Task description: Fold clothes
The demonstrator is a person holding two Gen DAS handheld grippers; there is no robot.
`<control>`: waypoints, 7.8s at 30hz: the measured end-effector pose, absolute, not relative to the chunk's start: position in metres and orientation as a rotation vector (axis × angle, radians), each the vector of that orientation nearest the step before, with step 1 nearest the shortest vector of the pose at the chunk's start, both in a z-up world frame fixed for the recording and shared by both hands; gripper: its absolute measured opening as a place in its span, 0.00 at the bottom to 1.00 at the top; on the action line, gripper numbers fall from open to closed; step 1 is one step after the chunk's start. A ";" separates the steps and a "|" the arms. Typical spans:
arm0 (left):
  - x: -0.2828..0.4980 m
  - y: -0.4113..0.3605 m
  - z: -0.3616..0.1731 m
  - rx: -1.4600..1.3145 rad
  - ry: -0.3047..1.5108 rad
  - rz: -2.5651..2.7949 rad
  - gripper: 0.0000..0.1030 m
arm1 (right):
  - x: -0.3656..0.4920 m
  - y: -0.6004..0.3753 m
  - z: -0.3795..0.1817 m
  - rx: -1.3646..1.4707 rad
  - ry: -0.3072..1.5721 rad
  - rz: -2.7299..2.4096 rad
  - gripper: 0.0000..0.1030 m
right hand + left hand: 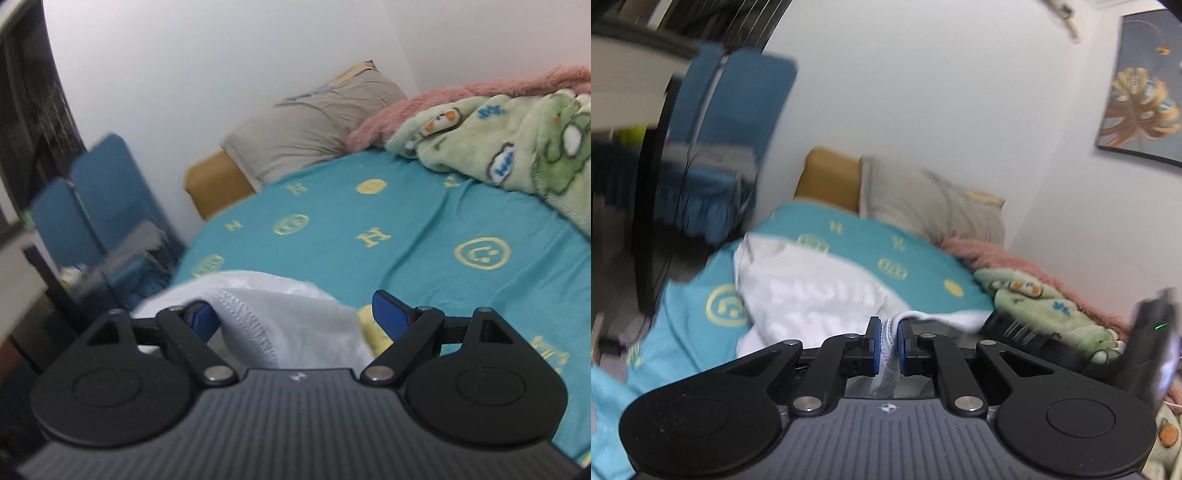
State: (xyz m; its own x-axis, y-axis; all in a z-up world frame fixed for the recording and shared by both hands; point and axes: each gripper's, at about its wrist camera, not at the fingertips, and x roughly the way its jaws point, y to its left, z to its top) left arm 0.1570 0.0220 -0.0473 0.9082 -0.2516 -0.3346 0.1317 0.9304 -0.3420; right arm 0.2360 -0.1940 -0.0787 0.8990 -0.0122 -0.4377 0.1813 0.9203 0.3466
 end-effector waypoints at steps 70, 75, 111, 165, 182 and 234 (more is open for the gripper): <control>0.165 0.022 -0.080 -0.076 0.473 0.219 0.76 | 0.200 -0.217 -0.057 0.286 0.336 -0.202 0.39; 0.150 0.029 -0.050 -0.095 0.324 0.282 0.77 | 0.198 -0.218 -0.055 0.254 0.354 -0.256 0.76; -0.092 0.048 0.443 -0.244 -0.126 -0.062 0.80 | -0.123 -0.235 0.413 0.118 -0.321 -0.218 0.82; 0.528 0.011 -0.115 0.075 0.754 -0.028 1.00 | 0.408 -0.252 -0.023 0.178 0.626 -0.019 0.80; 0.586 0.003 -0.110 0.018 0.607 0.165 1.00 | 0.235 -0.248 -0.053 0.355 0.609 -0.050 0.80; 0.565 -0.198 -0.091 -0.022 0.687 -0.168 0.78 | 0.238 -0.328 -0.085 0.548 0.576 -0.190 0.80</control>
State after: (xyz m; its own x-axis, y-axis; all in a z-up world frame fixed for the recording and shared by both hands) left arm 0.5648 -0.1982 -0.0905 0.7600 -0.1619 -0.6294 0.1476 0.9862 -0.0755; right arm 0.2385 -0.3282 -0.0849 0.8264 -0.0200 -0.5628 0.3185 0.8408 0.4378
